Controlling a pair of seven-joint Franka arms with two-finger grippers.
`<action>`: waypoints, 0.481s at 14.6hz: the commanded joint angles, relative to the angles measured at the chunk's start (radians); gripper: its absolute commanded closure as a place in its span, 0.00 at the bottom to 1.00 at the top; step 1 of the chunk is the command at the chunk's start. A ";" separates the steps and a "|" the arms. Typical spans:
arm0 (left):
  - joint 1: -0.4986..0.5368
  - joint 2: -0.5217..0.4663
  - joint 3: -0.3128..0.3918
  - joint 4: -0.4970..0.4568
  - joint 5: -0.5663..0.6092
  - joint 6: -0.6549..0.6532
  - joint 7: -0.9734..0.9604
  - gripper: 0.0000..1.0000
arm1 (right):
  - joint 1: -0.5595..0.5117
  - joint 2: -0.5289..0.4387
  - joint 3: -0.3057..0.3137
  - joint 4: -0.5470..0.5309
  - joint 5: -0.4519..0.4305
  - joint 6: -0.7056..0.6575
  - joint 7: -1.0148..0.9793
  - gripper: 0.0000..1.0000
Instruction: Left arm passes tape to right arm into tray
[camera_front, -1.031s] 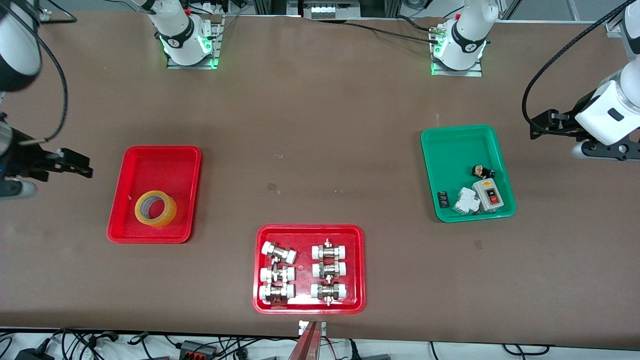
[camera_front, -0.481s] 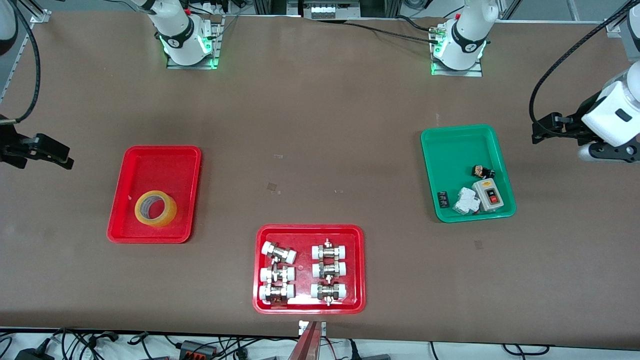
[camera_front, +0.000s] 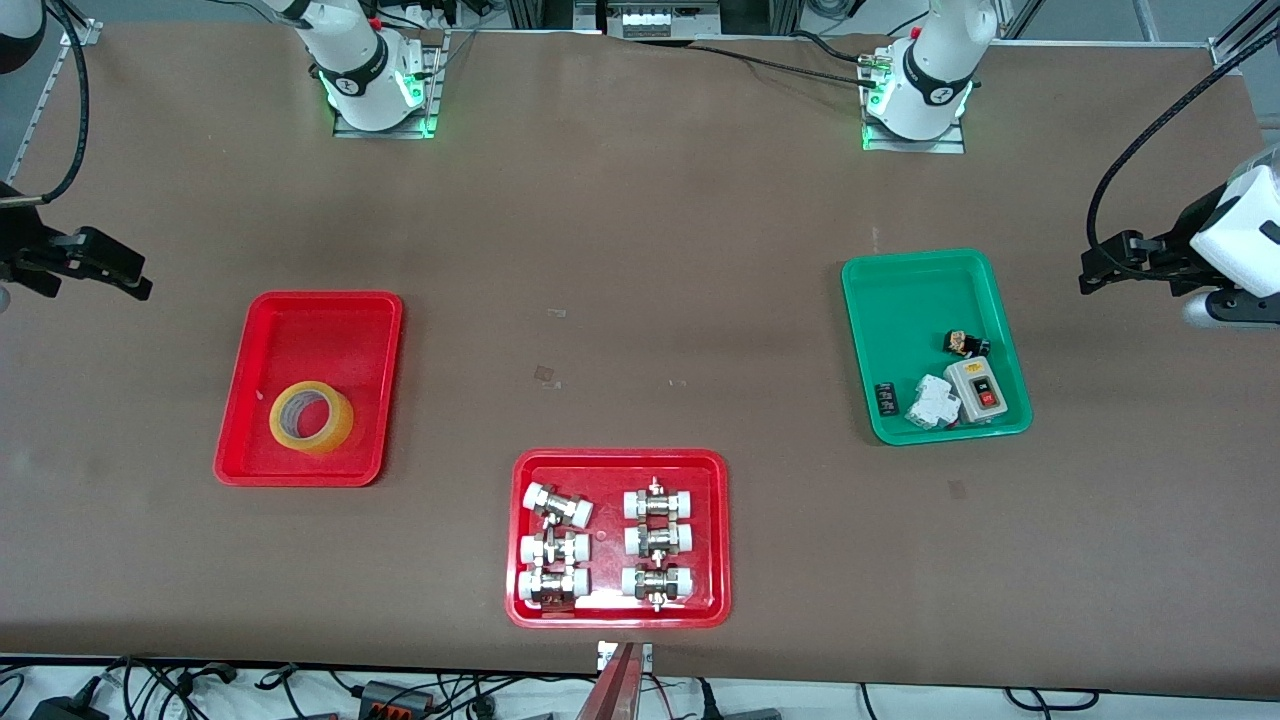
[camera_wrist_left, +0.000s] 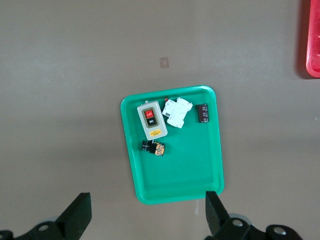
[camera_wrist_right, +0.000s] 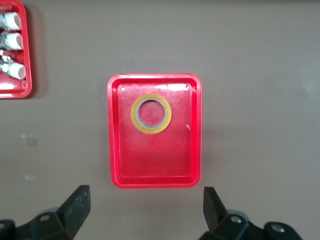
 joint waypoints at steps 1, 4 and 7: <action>0.006 -0.010 -0.005 -0.010 -0.014 0.011 0.019 0.00 | -0.005 -0.048 0.005 -0.085 -0.003 0.048 -0.007 0.00; 0.006 -0.010 -0.005 -0.010 -0.014 0.012 0.021 0.00 | -0.005 -0.057 0.005 -0.086 -0.008 0.043 -0.016 0.00; 0.006 -0.010 -0.005 -0.010 -0.014 0.012 0.021 0.00 | -0.005 -0.056 0.006 -0.082 0.000 0.039 -0.016 0.00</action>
